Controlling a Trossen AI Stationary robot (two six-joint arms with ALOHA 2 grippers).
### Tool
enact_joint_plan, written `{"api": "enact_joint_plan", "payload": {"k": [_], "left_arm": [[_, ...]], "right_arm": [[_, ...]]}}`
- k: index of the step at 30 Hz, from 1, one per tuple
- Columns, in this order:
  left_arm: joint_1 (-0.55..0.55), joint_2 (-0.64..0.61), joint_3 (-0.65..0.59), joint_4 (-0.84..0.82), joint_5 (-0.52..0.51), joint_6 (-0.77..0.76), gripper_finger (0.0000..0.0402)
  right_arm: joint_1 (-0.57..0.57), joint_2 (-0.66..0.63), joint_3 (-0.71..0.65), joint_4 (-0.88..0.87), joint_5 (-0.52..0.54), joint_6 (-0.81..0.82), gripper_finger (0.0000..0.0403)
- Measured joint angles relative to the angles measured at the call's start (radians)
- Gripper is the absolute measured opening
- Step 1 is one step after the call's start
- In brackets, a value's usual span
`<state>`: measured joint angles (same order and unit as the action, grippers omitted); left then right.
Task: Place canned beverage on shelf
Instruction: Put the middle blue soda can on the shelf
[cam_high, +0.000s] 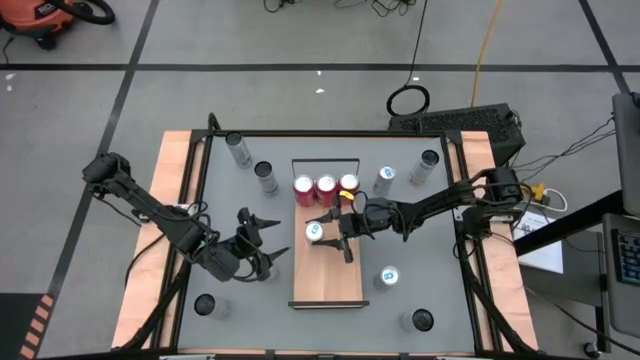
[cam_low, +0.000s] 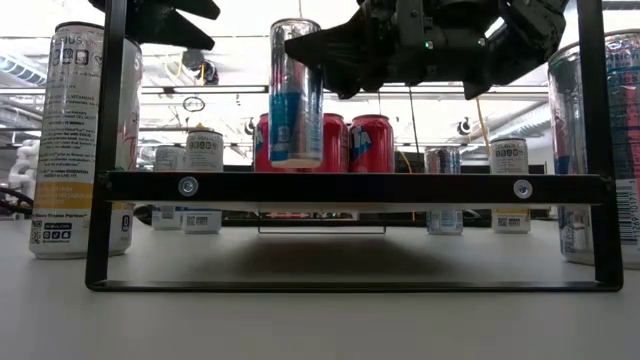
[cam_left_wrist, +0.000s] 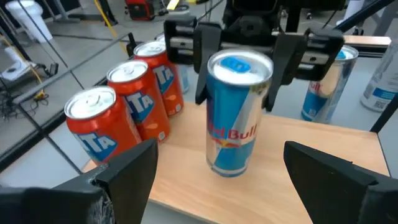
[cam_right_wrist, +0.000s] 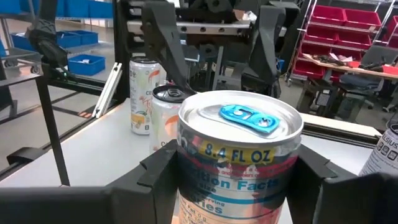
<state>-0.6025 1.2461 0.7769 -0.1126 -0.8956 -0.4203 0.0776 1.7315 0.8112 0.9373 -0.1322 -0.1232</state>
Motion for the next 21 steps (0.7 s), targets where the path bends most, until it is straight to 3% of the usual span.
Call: {"api": "enact_joint_plan", "payload": {"k": [10,15,21], "left_arm": [[0.001,0.077,0.001,0.185,0.003,0.188,0.0345],[0.019,0.083,0.001,0.241,0.012,0.199,0.0345],[0.075,0.091,0.001,0.314,0.148,0.225,0.0345]], "right_arm": [[0.000,0.026,0.000,-0.007,0.000,-0.001,0.0187],[0.000,0.027,0.000,-0.007,0.000,0.002,0.0187],[0.000,0.027,0.000,-0.019,0.000,0.010,0.0187]]}}
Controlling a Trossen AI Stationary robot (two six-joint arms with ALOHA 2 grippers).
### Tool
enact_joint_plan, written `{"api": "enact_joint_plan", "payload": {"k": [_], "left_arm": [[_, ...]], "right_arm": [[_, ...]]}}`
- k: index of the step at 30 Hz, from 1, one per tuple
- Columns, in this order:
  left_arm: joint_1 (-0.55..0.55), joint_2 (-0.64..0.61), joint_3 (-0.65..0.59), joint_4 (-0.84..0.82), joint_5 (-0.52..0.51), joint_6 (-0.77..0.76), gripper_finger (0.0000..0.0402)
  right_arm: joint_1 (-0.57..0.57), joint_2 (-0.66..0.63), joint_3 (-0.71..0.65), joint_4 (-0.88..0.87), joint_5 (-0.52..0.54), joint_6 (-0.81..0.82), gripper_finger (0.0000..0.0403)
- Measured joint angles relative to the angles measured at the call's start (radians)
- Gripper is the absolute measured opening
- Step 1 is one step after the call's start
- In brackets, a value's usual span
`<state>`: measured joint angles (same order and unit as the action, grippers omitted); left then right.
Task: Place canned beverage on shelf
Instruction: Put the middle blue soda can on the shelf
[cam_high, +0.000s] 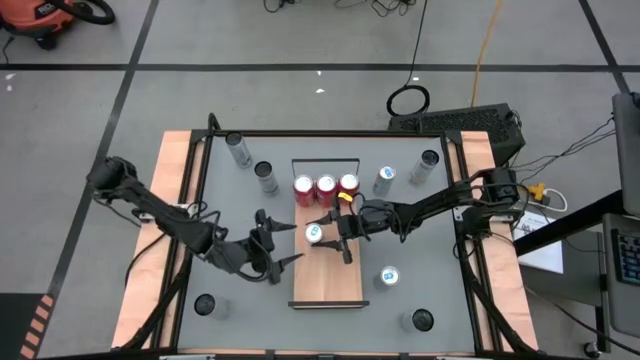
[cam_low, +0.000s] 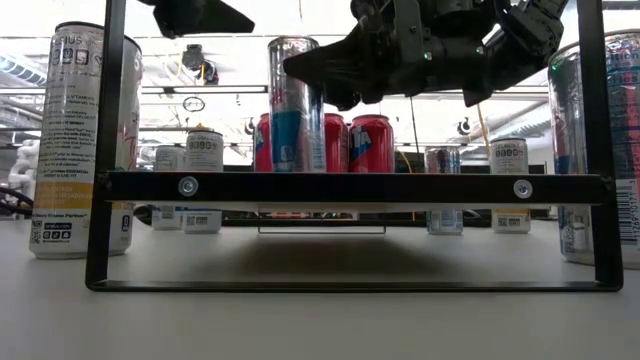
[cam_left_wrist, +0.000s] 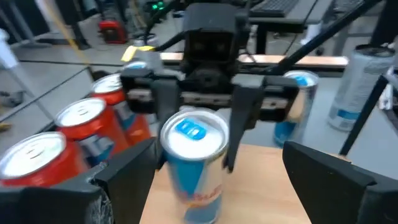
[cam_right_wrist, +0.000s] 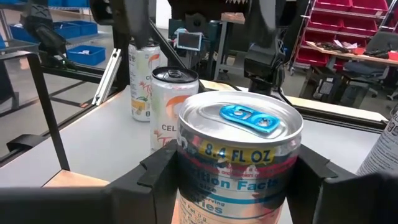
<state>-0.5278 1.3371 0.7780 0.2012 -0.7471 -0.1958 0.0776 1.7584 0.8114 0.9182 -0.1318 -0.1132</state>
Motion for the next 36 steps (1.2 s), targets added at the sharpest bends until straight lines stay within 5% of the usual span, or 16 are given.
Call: {"api": "enact_joint_plan", "payload": {"k": [22,36], "left_arm": [[0.137,0.076,0.000,0.051,0.187,0.045,0.0345],[0.189,0.108,0.002,0.072,0.198,0.037,0.0345]], "right_arm": [[-0.018,-0.001,0.001,-0.056,0.004,0.048,0.0187],[-0.019,-0.001,0.001,-0.056,0.005,0.052,0.0187]]}}
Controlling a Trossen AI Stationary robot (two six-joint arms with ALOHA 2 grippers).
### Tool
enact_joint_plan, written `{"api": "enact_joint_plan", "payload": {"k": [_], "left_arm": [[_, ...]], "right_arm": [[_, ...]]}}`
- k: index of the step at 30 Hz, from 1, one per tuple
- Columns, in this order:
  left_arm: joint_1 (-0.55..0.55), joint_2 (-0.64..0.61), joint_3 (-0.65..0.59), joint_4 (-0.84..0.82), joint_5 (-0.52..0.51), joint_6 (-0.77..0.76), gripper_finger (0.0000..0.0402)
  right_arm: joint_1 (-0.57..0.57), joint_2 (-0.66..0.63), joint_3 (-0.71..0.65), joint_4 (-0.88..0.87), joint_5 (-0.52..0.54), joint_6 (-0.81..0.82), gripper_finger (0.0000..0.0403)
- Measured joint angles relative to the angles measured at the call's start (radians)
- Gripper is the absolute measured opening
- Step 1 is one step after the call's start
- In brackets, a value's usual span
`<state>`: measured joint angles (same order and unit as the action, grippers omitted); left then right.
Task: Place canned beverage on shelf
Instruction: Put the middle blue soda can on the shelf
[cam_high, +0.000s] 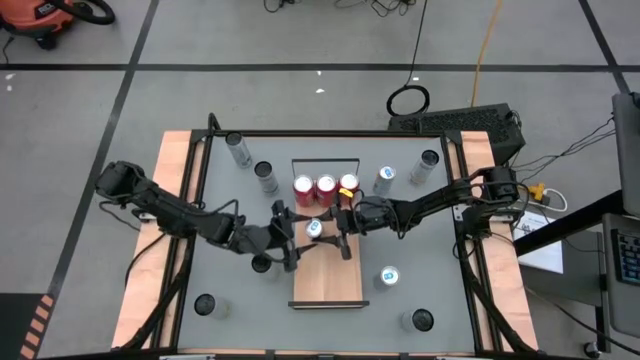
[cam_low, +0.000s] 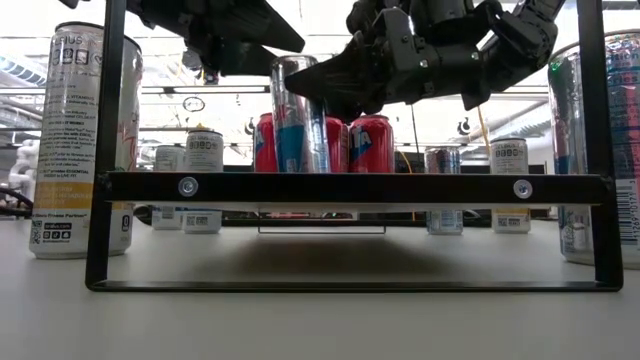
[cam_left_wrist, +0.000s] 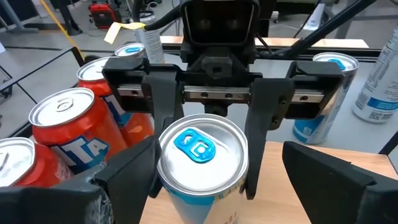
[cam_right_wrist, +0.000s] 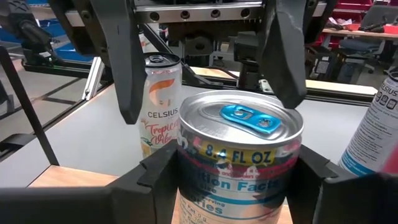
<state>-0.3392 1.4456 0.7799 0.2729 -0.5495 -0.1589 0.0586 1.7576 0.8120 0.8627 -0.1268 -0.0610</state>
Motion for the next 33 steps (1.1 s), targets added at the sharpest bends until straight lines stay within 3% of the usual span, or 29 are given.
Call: {"api": "enact_joint_plan", "payload": {"k": [8,23,28,33], "left_arm": [[0.028,0.009,-0.002,-0.020,0.037,0.004,0.0339],[0.044,0.043,-0.001,0.034,0.044,0.043,0.0254],[0.045,0.043,-0.001,0.034,0.052,0.044,0.0224],[0.038,0.043,-0.001,0.036,0.052,0.057,0.0219]], "right_arm": [[0.001,0.000,0.000,0.001,-0.007,-0.014,0.0187],[0.001,0.000,-0.002,0.000,-0.004,-0.008,0.0189],[0.002,0.000,-0.002,0.000,0.024,0.003,0.0224],[0.002,-0.024,-0.002,-0.042,0.053,0.031,0.0281]]}}
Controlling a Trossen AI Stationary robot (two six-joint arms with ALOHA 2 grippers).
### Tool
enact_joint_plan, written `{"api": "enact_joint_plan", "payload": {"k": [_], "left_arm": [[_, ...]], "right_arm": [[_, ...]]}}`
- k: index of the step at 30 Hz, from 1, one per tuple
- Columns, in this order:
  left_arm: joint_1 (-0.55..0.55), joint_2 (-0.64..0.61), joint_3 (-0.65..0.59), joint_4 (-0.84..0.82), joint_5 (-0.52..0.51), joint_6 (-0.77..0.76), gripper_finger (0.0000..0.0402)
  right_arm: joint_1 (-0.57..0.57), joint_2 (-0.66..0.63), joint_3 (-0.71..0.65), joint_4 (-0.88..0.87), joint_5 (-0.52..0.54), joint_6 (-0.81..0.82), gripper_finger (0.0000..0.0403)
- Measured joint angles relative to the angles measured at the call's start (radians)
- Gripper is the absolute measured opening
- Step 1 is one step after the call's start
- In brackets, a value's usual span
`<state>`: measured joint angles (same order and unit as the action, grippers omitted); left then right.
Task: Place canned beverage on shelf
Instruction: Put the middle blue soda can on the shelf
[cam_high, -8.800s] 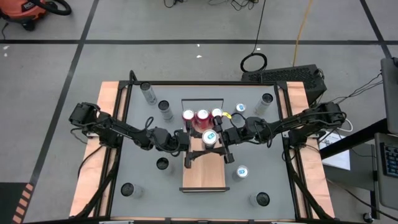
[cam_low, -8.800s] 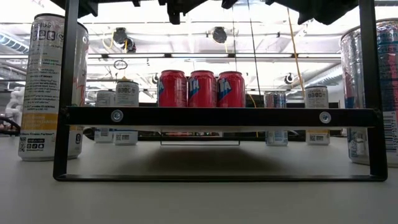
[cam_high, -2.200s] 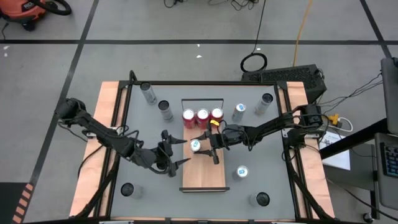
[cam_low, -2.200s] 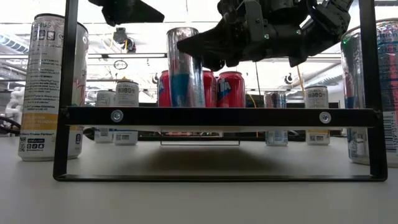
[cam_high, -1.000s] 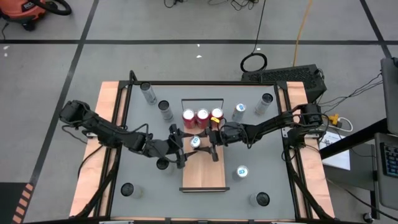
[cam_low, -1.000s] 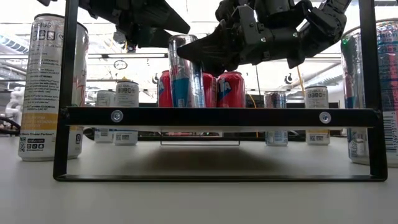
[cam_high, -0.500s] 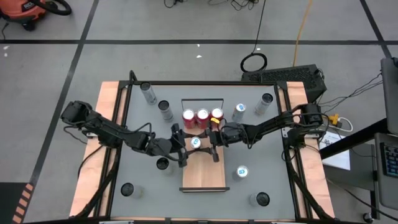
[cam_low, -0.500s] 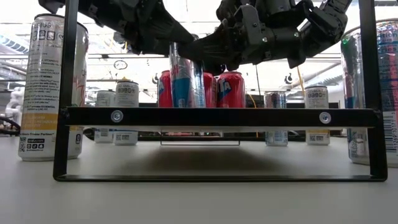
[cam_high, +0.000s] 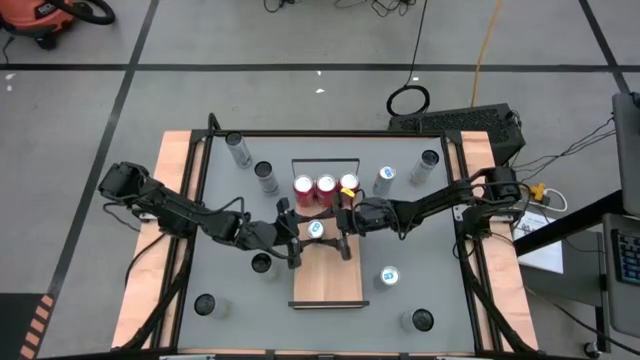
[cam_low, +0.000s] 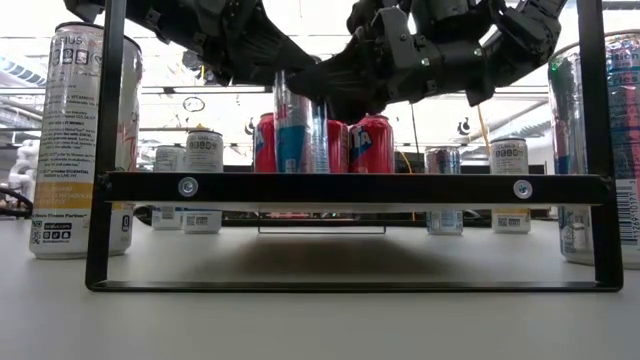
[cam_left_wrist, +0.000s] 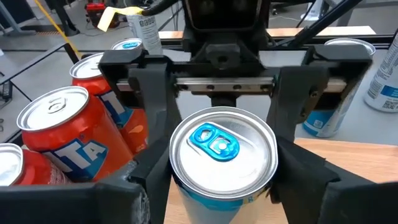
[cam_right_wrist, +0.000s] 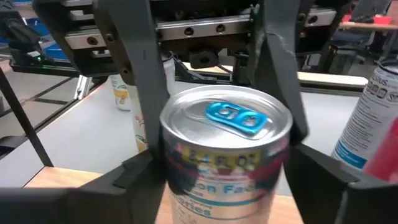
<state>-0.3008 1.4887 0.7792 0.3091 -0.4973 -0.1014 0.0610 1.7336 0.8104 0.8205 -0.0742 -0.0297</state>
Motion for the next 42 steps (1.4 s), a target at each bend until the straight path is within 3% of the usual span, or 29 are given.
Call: {"api": "enact_joint_plan", "payload": {"k": [6,13,20,26,31,42], "left_arm": [[-0.006,-0.026,0.003,-0.024,0.012,0.015,0.0217],[-0.007,-0.108,0.003,-0.073,0.018,0.059,0.0216],[0.027,-0.177,0.004,-0.130,0.023,0.078,0.0216],[0.058,-0.168,0.004,-0.135,0.030,0.023,0.0216],[0.077,-0.166,0.004,-0.129,0.030,-0.024,0.0215],[0.076,-0.166,0.004,-0.116,0.017,-0.050,0.0215]], "right_arm": [[0.000,-0.100,0.002,-0.183,0.001,0.014,0.0315],[0.019,-0.263,0.003,-0.445,-0.003,0.006,0.0317],[0.109,-0.360,0.001,-0.666,-0.007,-0.020,0.0318],[0.180,-0.354,-0.030,-0.602,0.001,-0.017,0.0318],[0.215,-0.354,-0.056,-0.541,0.071,-0.041,0.0318],[0.221,-0.354,-0.057,-0.505,0.105,-0.035,0.0318]]}}
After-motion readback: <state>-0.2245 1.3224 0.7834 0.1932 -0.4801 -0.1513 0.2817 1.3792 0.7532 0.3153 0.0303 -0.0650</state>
